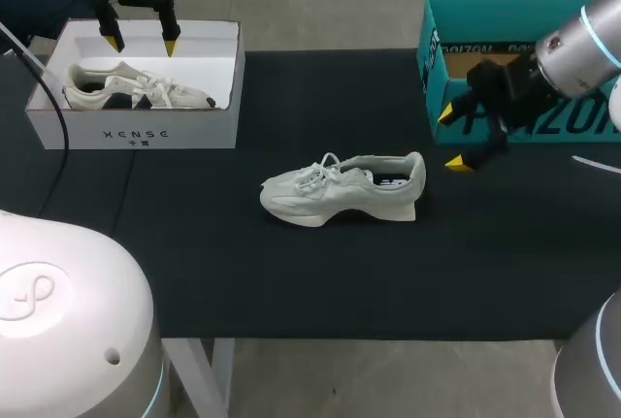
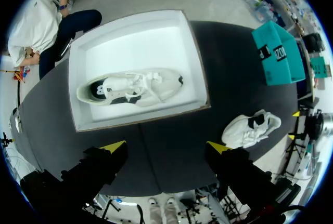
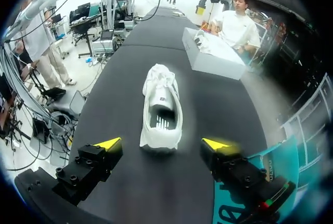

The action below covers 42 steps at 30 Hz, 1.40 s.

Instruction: Take the shoe out of the shoebox, open the shoe tongue, remove and reinsert the insole, then place the shoe into the shoebox

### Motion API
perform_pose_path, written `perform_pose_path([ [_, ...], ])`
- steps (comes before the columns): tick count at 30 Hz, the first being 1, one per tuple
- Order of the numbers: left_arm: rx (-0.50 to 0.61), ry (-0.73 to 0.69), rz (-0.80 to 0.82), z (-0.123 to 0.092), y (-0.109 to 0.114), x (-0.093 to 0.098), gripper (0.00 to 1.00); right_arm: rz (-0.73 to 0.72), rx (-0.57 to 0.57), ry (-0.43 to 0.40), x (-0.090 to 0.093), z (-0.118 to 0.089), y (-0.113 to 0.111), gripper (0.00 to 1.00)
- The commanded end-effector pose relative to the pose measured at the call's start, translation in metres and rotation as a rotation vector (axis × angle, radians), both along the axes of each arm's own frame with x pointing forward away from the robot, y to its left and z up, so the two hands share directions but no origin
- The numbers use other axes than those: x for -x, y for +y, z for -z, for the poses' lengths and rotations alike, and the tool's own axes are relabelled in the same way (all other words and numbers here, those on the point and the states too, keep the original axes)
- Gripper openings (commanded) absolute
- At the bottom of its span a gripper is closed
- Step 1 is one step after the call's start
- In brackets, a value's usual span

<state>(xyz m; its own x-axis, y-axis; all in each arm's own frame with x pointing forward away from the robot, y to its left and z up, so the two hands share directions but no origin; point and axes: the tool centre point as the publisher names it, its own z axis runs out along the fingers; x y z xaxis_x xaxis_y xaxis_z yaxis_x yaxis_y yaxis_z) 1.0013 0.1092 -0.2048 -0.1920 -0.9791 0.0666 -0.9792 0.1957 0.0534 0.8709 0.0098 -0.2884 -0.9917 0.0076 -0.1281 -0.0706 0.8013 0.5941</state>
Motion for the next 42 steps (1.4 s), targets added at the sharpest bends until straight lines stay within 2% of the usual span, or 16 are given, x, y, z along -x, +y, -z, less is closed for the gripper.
perform_pose_path([
  [1,0.000,-0.002,0.000,0.000,0.000,0.001,1.00,0.008,0.005,-0.008,0.004,0.000,-0.002,1.00],
  [18,0.000,-0.002,0.000,0.000,0.000,0.001,1.00,0.008,0.005,-0.008,0.004,0.000,-0.002,1.00],
  [21,0.000,-0.002,0.000,0.000,0.000,0.001,1.00,0.062,-0.024,-0.054,0.000,0.007,-0.005,1.00],
  [26,0.000,-0.002,0.000,0.000,0.000,0.001,1.00,0.069,-0.037,-0.071,-0.009,0.016,-0.006,1.00],
  [42,0.000,-0.002,0.000,0.000,0.000,0.001,1.00,0.102,-0.125,0.016,-0.006,0.079,-0.007,1.00],
])
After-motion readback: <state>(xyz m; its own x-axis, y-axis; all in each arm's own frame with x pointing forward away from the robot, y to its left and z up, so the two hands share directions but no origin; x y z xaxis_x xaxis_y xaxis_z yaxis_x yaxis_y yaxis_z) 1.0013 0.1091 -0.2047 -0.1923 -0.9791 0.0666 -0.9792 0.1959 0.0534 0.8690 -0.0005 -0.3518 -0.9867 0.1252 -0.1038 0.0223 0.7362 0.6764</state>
